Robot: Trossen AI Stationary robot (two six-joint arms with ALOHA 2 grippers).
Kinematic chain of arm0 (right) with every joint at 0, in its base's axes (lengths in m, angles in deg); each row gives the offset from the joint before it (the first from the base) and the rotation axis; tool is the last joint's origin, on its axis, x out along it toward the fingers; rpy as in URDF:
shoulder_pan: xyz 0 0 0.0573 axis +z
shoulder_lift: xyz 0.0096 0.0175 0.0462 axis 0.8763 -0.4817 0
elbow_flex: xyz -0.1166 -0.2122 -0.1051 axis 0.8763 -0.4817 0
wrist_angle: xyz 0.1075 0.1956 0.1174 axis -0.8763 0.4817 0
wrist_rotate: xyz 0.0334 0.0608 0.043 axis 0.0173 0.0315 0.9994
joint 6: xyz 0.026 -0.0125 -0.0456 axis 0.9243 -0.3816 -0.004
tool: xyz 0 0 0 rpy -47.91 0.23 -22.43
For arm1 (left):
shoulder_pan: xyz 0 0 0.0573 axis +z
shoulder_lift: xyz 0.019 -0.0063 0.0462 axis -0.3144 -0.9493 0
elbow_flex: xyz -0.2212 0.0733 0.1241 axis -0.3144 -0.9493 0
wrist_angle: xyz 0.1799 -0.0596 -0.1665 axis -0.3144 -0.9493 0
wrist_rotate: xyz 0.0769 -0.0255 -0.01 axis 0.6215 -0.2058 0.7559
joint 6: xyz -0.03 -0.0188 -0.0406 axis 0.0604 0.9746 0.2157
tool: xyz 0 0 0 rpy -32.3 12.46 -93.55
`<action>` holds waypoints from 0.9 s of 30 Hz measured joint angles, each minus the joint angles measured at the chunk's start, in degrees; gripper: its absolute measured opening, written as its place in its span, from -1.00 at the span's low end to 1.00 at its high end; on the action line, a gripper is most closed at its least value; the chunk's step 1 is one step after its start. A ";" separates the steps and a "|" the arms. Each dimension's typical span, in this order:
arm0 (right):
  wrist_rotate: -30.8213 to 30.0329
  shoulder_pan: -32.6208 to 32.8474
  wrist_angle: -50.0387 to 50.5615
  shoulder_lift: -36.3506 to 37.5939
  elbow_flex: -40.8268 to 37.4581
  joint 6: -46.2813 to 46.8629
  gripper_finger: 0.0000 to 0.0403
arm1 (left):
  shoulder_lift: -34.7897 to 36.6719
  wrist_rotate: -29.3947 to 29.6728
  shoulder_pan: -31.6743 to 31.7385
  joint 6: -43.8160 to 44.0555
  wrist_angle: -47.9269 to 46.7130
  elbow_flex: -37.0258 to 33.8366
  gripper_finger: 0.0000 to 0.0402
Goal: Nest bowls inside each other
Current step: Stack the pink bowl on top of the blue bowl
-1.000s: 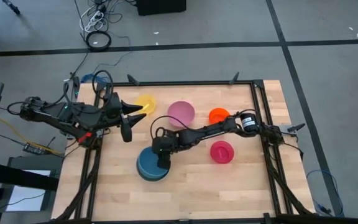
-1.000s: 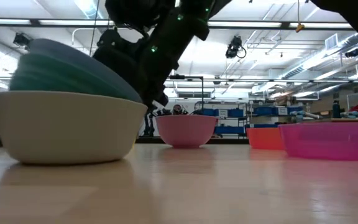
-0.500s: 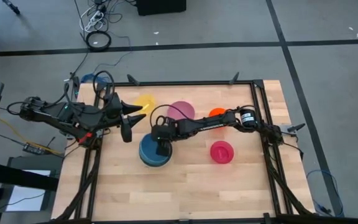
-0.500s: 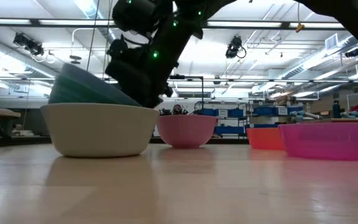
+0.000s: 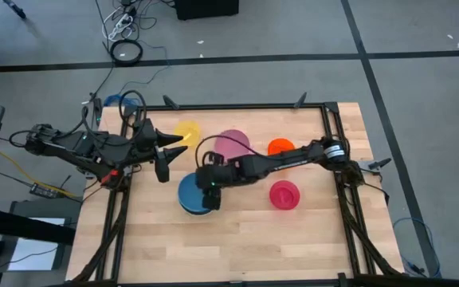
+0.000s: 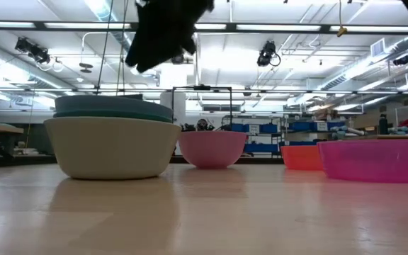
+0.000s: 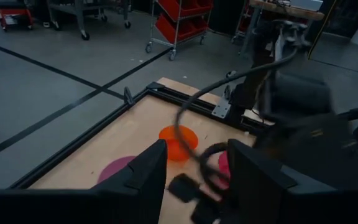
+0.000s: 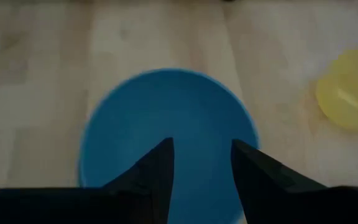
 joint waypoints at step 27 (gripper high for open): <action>12.59 -15.76 8.94 2.06 -11.45 4.56 -0.06 | 0.00 -0.37 -0.02 0.35 -1.81 0.00 -0.12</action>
